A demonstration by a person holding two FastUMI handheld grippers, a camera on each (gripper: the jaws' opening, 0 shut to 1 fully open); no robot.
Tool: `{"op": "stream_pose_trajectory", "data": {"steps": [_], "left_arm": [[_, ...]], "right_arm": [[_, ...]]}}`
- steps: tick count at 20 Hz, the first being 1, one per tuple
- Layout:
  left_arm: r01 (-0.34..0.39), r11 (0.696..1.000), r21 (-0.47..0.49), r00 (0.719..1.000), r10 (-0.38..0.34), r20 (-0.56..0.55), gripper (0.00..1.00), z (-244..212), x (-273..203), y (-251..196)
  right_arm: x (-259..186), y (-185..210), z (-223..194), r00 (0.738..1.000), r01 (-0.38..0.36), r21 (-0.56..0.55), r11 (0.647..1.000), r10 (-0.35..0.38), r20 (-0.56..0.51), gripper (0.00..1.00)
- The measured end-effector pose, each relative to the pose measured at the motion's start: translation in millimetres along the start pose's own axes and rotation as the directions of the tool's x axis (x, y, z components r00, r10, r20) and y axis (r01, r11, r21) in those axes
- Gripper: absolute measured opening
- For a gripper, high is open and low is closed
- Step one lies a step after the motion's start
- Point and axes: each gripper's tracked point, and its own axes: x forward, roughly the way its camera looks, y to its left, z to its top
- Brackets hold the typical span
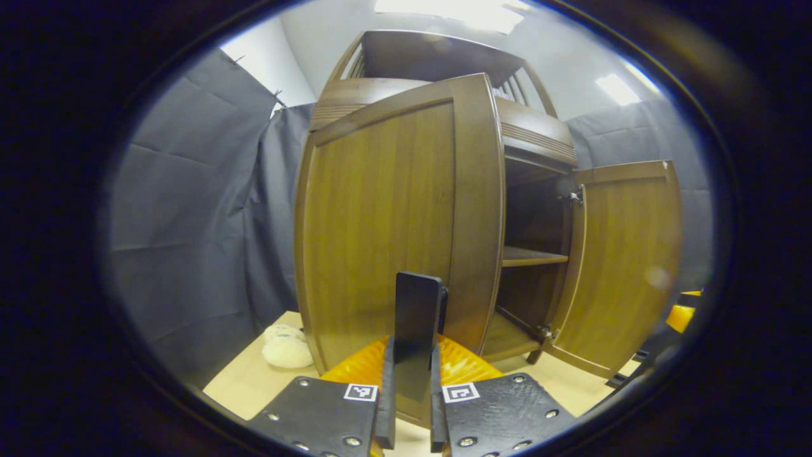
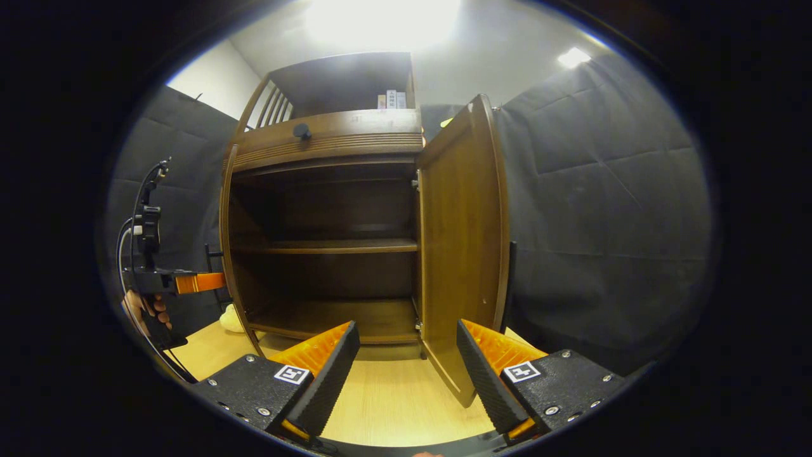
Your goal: Open the right door of the double-door shoe cabinet with the right hand, and open the left door with the left hand.
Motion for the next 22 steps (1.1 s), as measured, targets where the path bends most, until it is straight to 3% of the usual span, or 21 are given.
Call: {"op": "stream_pose_trajectory", "data": {"steps": [1,2,6,9,10,22], "left_arm": [[-0.004,1.0,-0.002,1.0,0.004,0.0,0.22,0,-5,3],[-0.01,1.0,-0.006,1.0,0.01,-0.001,0.17,1,-9,7],[-0.044,0.999,-0.011,0.999,0.044,-0.001,0.17,1,-30,26],[-0.073,0.997,0.014,0.997,0.073,0.006,0.27,0,-44,44],[-0.085,0.996,0.015,0.996,0.085,0.008,0.22,2,-51,51],[-0.246,0.968,0.048,0.968,0.244,0.05,0.14,13,-104,126]], "right_arm": [[1,5,-2,1.0,-0.01,-0.004,1.0,0.01,0.0,0.94],[1,11,-2,1.0,-0.023,-0.007,1.0,0.023,-0.001,0.95],[3,32,-1,0.998,-0.066,-0.005,0.998,0.066,0.003,0.95],[4,43,-1,0.996,-0.087,-0.006,0.996,0.087,0.002,0.95],[5,47,-1,0.996,-0.094,-0.005,0.996,0.094,0.003,0.95],[4,75,-1,0.99,-0.138,-0.009,0.99,0.138,0.007,0.95]]}}
